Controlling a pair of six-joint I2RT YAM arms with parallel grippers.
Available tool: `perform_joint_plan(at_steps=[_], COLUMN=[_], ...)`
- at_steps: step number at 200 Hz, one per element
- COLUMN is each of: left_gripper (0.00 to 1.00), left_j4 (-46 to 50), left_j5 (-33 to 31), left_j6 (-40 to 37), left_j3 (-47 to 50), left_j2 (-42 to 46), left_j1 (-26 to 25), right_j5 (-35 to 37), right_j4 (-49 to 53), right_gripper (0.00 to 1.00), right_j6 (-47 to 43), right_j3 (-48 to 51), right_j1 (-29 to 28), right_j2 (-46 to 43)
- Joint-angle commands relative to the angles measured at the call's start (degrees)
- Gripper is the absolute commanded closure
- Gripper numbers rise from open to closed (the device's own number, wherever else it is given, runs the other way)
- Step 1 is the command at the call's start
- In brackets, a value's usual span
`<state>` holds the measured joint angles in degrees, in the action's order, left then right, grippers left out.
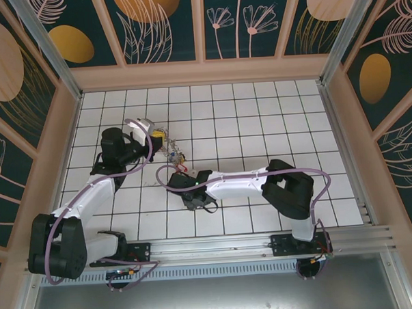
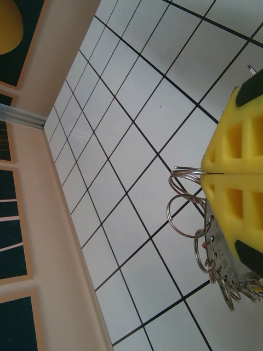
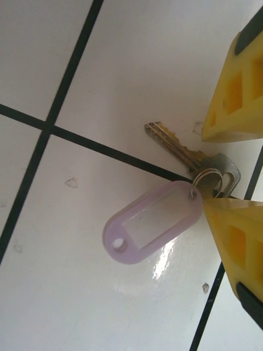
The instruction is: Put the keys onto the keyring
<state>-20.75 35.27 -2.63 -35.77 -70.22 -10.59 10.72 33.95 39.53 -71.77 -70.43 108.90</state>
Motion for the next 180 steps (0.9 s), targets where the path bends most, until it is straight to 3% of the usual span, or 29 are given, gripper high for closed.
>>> perform_joint_plan(at_steps=[1, 72, 180], left_gripper=[1.0, 1.0, 1.0], left_j4=[-3.0, -2.9, -2.9], left_j5=[0.5, 0.5, 0.6], left_j6=[0.9, 0.9, 0.9], left_j3=[-0.5, -0.4, -0.5], left_j2=[0.8, 1.0, 1.0], left_j1=[0.4, 0.3, 0.4], right_j5=[1.0, -2.0, -2.9], right_j4=[1.0, -0.5, -0.6], right_gripper=[0.67, 0.66, 0.73], right_j6=[-0.4, -0.5, -0.6], right_j3=[-1.1, 0.2, 0.6], right_j1=[0.3, 0.4, 0.3], right_j2=[0.1, 1.2, 3.0])
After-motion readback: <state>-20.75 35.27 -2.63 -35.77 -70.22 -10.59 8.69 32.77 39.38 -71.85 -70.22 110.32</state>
